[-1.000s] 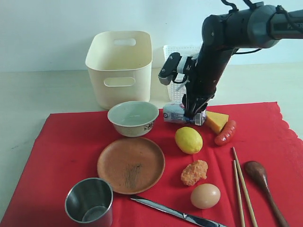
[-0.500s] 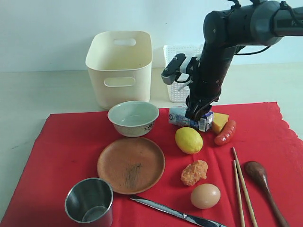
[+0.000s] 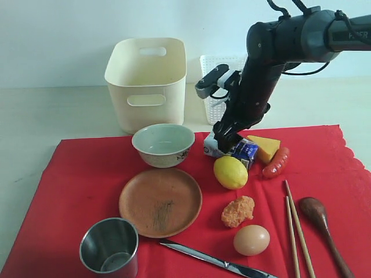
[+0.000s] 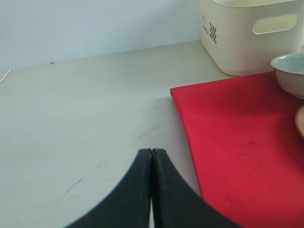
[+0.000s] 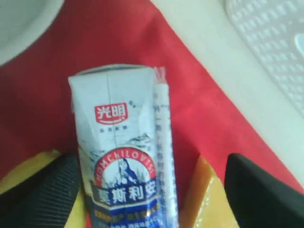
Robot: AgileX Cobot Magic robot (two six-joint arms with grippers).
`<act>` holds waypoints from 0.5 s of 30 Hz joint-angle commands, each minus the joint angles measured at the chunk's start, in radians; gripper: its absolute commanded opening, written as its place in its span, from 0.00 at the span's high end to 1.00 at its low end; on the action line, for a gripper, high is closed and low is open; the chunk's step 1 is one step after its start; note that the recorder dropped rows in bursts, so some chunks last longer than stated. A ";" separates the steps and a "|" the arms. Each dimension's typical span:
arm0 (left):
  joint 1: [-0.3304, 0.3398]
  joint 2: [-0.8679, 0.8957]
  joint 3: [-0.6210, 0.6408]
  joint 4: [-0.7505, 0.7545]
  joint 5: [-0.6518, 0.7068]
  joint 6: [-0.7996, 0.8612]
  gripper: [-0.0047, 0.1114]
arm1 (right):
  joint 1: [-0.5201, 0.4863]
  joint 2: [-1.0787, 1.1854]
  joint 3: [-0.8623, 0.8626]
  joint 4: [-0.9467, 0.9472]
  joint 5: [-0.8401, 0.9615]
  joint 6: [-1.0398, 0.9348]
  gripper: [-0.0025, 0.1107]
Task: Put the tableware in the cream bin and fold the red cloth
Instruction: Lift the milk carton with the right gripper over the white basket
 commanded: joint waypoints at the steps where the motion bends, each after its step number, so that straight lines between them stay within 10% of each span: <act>1: -0.004 -0.007 0.002 -0.005 -0.001 0.004 0.96 | -0.007 0.018 -0.002 0.143 -0.019 -0.065 0.27; 11: -0.004 -0.007 0.002 -0.005 -0.001 0.004 0.96 | -0.007 0.089 -0.002 0.161 -0.081 -0.061 0.29; 15: -0.004 -0.007 0.002 -0.005 -0.001 0.004 0.96 | -0.007 0.107 -0.002 0.161 -0.111 -0.041 0.49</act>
